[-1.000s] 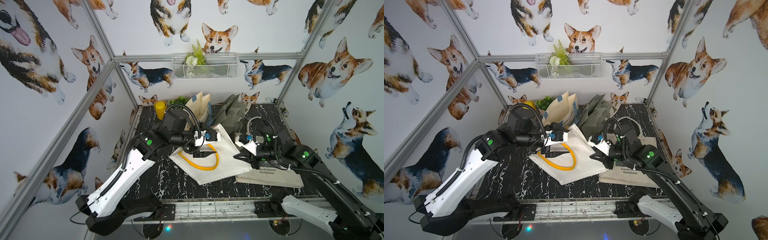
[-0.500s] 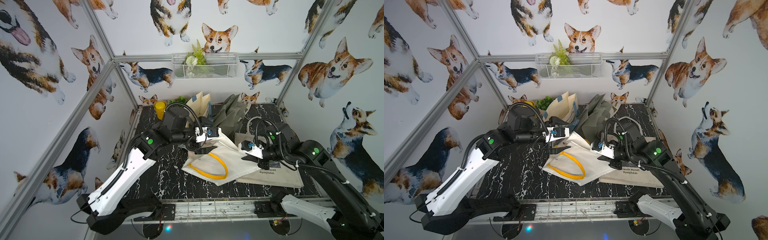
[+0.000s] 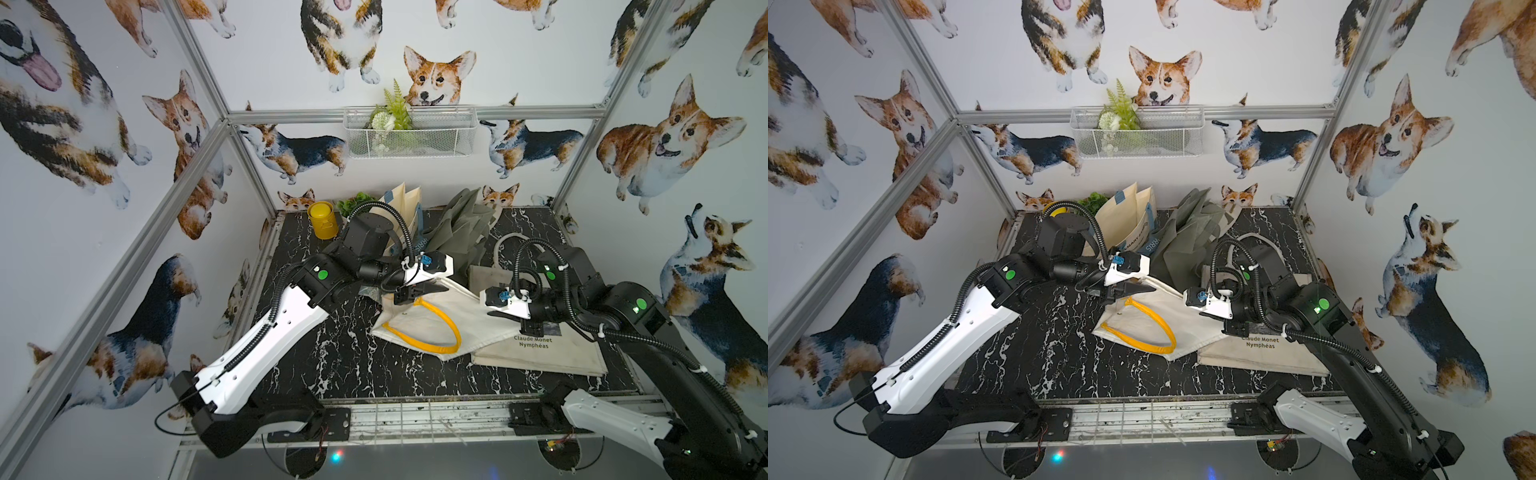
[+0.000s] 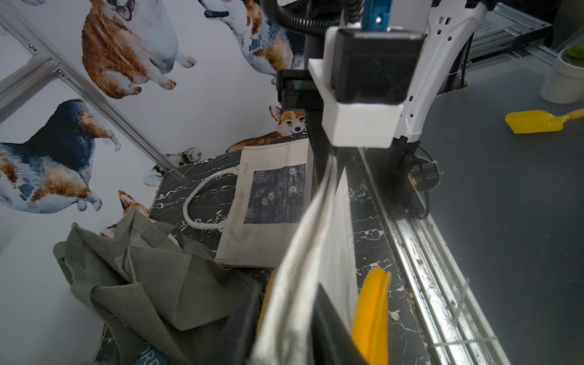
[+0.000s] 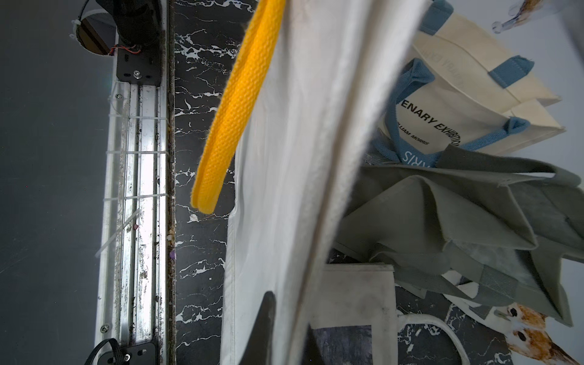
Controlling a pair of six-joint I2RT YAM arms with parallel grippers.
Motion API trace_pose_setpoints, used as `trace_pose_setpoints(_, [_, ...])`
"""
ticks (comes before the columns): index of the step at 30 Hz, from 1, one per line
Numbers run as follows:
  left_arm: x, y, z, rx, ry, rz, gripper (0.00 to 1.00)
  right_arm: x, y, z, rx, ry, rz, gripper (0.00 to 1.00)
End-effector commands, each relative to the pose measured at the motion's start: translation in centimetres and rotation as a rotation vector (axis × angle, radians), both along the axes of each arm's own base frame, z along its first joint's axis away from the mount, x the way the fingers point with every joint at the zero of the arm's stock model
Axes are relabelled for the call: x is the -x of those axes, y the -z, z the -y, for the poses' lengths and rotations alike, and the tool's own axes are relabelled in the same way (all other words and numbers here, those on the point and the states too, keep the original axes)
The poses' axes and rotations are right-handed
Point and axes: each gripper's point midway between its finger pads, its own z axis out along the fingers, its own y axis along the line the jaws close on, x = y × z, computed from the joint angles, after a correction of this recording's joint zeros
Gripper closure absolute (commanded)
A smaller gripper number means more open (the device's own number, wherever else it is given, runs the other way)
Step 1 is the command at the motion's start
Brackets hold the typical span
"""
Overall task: Put away the canvas bag
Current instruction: Press the canvas bag.
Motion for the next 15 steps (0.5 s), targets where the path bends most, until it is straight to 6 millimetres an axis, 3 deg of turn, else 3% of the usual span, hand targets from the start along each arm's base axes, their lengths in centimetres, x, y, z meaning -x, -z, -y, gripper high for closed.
trace_pose_setpoints(1, [-0.2, -2.3, 0.4, 0.116, -0.001, 0.042, 1.00, 0.0, -0.8, -1.2, -0.099, 0.018, -0.029, 0.65])
trace_pose_setpoints(5, [-1.6, -4.0, -0.7, 0.252, -0.061, 0.022, 1.00, 1.0, 1.1, -1.5, -0.153, 0.069, -0.162, 0.46])
trace_pose_setpoints(9, [-2.4, -6.1, -1.9, 0.389, -0.092, 0.015, 1.00, 1.2, 3.2, -1.5, -0.222, 0.117, -0.192, 0.44])
trace_pose_setpoints(15, [-2.9, -6.8, -2.7, 0.451, -0.124, 0.012, 1.00, 0.7, 2.9, -1.8, -0.417, 0.188, -0.153, 0.45])
